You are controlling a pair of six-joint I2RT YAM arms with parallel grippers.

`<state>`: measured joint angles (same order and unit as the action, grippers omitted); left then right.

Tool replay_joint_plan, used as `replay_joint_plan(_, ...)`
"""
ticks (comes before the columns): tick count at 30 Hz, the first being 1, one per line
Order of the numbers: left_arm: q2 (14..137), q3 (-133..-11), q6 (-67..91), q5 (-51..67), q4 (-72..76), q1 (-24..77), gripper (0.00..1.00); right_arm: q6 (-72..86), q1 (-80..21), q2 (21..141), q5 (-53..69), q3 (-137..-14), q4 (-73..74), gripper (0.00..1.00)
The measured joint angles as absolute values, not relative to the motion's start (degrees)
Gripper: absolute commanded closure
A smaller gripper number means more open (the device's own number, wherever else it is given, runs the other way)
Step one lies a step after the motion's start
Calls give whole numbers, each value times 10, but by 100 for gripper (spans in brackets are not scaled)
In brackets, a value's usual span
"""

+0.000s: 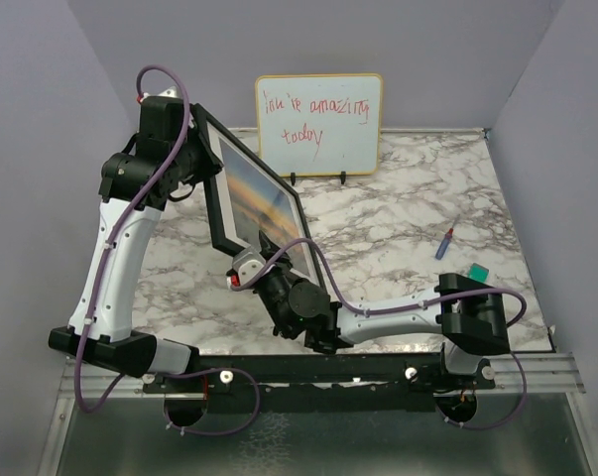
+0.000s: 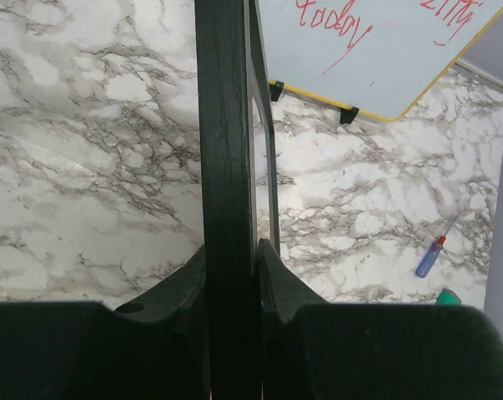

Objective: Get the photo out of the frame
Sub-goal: Turn over the photo frame at the center of the board.

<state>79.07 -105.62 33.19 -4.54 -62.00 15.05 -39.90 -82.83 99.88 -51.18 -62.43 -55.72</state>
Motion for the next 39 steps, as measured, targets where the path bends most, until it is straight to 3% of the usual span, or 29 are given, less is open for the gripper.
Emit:
replay_joint_plan(1,791,-1056,335,-46,-619,152,100,-406,-829,1001,-517,-624,-561,62)
replay_joint_plan(3,791,-1056,338,-46,-619,153,100,-413,-832,1002,-527,-624,-566,80)
replay_joint_plan(5,791,-1056,347,-48,-618,154,100,-420,-834,1003,-532,-624,-566,85)
replay_joint_plan(8,791,-1056,353,-50,-619,159,67,-434,-839,1004,-545,-624,-567,87)
replay_joint_plan(10,791,-1056,346,-50,-619,159,42,-436,-841,1004,-549,-624,-569,99)
replay_joint_plan(13,791,-1055,322,-53,-618,158,19,-433,-844,1003,-564,-624,-572,99)
replay_joint_plan(14,790,-1055,318,-53,-617,158,6,-426,-844,1001,-566,-624,-565,99)
replay_joint_plan(15,790,-1055,313,-55,-616,158,1,-416,-845,997,-566,-624,-554,99)
replay_joint_plan(23,763,-1062,312,-90,-589,159,1,-277,-844,910,-561,-624,-388,99)
replay_joint_plan(32,622,-1018,341,-199,-495,158,1,-74,-828,854,-557,-644,-251,100)
replay_joint_plan(39,599,-985,347,-199,-448,158,1,94,-789,814,-559,-643,-169,99)
